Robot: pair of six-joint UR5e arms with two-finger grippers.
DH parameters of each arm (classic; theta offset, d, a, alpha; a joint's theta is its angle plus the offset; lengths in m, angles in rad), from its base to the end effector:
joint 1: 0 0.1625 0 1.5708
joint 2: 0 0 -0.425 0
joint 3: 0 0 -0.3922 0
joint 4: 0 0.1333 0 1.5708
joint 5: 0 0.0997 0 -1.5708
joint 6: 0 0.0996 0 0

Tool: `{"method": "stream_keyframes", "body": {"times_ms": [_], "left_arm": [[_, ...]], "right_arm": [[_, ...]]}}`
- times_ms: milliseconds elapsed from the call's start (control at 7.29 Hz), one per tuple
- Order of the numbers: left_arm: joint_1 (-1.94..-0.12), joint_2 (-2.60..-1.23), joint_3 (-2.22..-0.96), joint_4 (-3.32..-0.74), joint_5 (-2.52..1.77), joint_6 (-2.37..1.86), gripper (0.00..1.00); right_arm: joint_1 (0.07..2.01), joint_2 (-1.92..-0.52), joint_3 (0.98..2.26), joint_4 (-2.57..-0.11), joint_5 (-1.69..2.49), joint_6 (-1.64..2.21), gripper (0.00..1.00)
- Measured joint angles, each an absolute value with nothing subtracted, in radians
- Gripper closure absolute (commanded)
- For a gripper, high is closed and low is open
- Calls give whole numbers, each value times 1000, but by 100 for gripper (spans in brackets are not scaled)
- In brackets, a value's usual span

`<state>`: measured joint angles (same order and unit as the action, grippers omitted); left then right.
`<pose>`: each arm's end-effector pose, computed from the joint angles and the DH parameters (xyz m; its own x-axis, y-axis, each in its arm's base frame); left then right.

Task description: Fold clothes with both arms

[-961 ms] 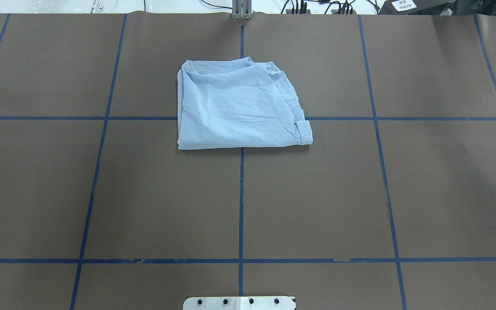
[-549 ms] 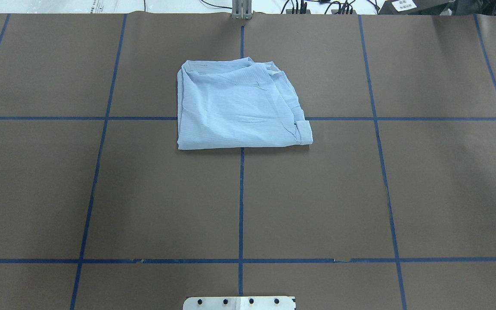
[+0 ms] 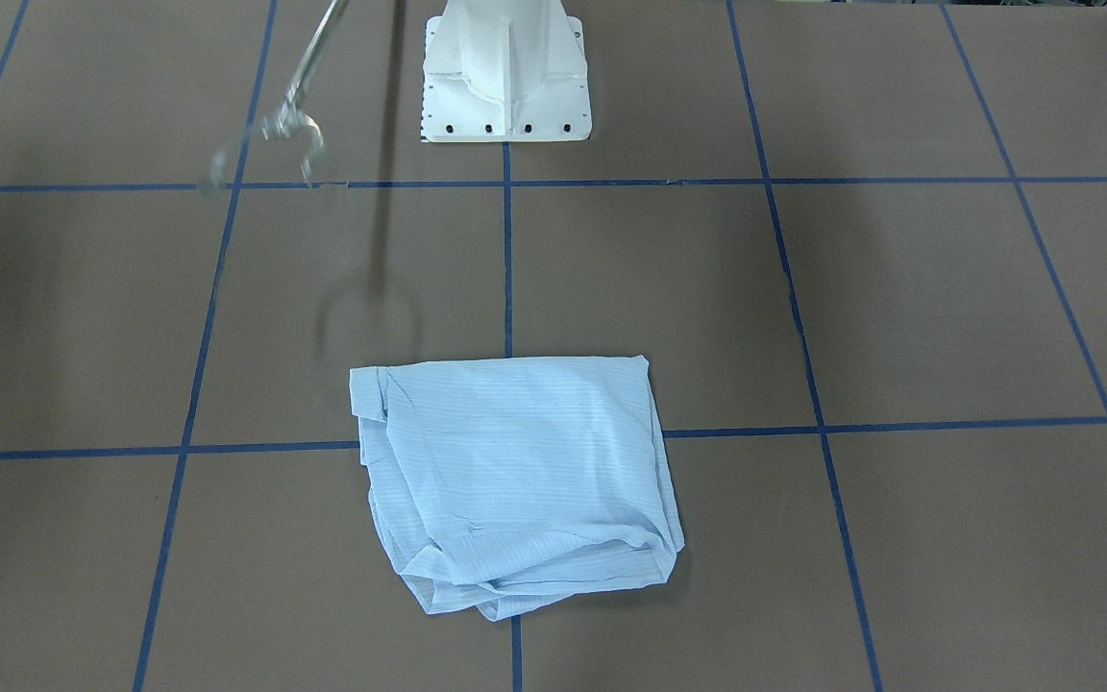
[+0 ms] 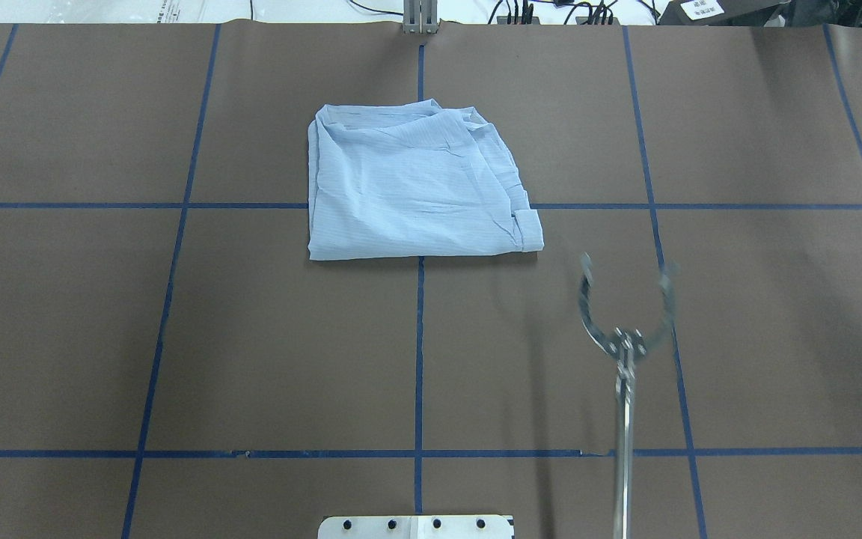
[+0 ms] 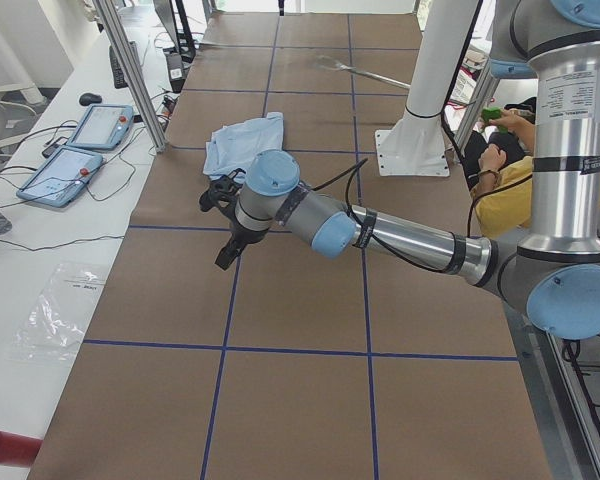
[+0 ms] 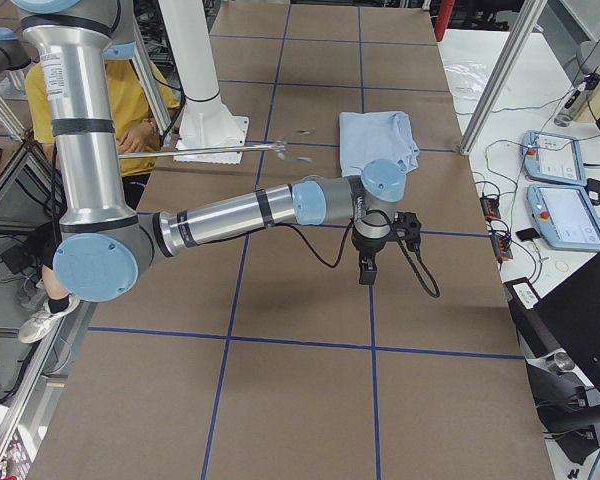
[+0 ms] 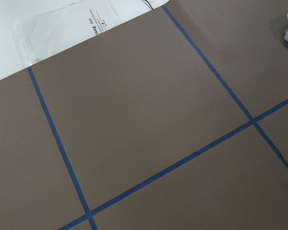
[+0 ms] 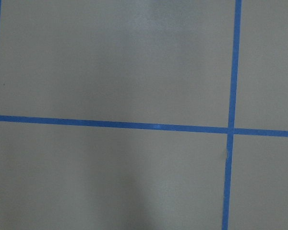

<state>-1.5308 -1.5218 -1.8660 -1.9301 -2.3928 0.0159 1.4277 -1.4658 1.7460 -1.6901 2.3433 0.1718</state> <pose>-0.0411 -0.4822 0.4904 0.6629 0.4568 -0.5931 -0.0434 0.8144 0.5787 -0.0126 -0.5350 0.5311 0.7068 -0.0426 0.7062 0.0202 0.9990 0.0401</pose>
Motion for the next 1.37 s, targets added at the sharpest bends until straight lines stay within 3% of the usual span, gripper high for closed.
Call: {"method": "stream_keyframes", "body": {"times_ms": [1373], "left_arm": [[-1531, -1516, -1853, -1933, -2390, 17, 0]], "right_arm": [[1427, -1457, 1712, -1679, 2346, 173, 0]]}}
